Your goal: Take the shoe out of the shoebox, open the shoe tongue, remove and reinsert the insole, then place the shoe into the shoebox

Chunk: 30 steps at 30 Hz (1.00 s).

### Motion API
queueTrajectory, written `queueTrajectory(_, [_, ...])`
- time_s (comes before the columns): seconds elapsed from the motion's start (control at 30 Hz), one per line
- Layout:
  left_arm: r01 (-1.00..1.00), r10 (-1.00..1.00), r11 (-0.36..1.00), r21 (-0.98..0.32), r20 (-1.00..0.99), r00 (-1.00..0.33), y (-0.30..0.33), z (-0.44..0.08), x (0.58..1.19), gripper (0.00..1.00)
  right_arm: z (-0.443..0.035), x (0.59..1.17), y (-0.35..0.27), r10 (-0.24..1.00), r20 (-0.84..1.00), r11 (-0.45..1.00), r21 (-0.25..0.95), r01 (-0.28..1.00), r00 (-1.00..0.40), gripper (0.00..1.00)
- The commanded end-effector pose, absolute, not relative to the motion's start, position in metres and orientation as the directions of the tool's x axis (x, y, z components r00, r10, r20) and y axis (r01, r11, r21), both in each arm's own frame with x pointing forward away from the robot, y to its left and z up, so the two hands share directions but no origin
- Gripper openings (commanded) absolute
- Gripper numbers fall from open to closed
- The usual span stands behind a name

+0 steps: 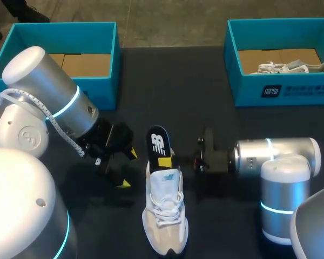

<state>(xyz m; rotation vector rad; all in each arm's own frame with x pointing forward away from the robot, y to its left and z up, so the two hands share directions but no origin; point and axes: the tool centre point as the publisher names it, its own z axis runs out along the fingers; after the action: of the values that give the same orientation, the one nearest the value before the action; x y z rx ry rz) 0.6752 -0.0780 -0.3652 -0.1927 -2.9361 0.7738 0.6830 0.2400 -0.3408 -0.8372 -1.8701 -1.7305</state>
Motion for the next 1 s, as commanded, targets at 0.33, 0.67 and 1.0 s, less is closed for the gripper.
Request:
queueTrajectory(0.33, [0.096, 0.145, 0.864, -0.494, 0.062, -0.987, -0.078, -0.366, 0.674, 1.0, -0.353, 0.669, 0.243, 0.12, 0.724, 0.053, 0.679, 0.732, -0.68, 0.0])
queueTrajectory(0.67, [0.096, 0.145, 0.864, -0.494, 0.062, -0.987, -0.078, -0.366, 0.674, 1.0, -0.337, 0.673, 0.246, 0.115, 0.683, 0.042, 0.722, 0.691, -0.721, 0.18])
queueTrajectory(1.0, [0.096, 0.145, 0.864, -0.494, 0.062, -0.987, -0.078, -0.366, 0.674, 1.0, -0.321, 0.682, 0.25, 0.105, 0.643, 0.028, 0.761, 0.648, -0.759, 0.19])
